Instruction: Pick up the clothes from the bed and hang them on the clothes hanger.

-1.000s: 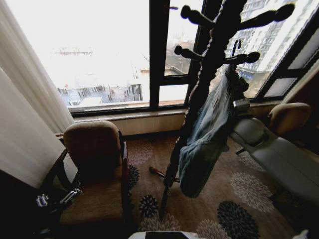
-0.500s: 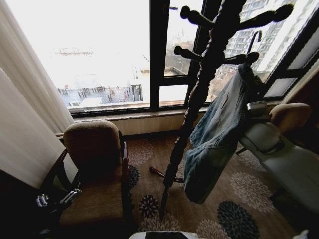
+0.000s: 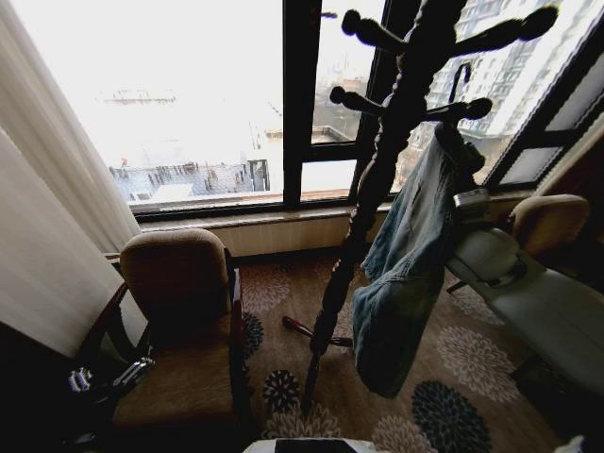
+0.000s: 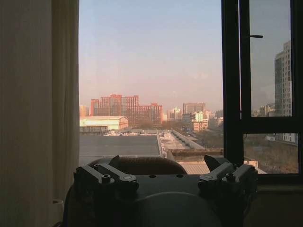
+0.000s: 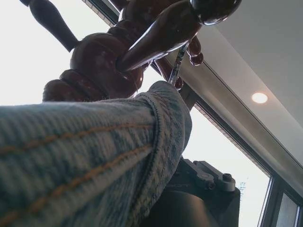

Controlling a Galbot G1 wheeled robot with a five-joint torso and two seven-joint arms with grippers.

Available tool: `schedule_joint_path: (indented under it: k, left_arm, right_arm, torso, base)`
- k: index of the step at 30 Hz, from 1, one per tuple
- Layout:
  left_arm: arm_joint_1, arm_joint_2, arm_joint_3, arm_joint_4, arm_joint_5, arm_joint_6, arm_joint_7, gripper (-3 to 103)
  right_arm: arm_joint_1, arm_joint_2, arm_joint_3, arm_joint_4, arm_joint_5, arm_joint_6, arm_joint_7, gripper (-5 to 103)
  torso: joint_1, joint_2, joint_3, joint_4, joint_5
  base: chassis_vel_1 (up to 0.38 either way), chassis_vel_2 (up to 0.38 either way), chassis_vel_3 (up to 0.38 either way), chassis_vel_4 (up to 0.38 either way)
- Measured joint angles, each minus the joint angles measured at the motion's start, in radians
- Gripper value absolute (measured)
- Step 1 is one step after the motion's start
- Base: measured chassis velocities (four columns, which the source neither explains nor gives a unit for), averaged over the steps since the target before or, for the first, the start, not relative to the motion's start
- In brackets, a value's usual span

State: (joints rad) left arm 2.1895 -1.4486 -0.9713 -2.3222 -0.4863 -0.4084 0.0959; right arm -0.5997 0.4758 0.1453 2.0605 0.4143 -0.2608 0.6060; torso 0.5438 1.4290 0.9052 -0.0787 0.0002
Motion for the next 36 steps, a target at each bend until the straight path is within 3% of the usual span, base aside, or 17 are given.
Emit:
schedule_joint_path:
  k: [9, 36]
  left_arm:
    - [0.0, 0.0, 0.0, 0.0, 0.0, 0.0, 0.0, 100]
    - [0.0, 0.0, 0.0, 0.0, 0.0, 0.0, 0.0, 100]
  right_arm:
    - [0.049, 0.009, -0.083, -0.017, -0.011, 0.0, -0.006, 21]
    - [0.095, -0.023, -0.185, 0.03, -0.02, -0.012, -0.021, 21]
  torso:
    - [0.0, 0.0, 0.0, 0.0004, -0.0001]
    - [0.0, 0.0, 0.0, -0.0002, -0.0002]
  base:
    - [0.0, 0.0, 0.0, 0.0]
    - [0.0, 0.0, 0.0, 0.0]
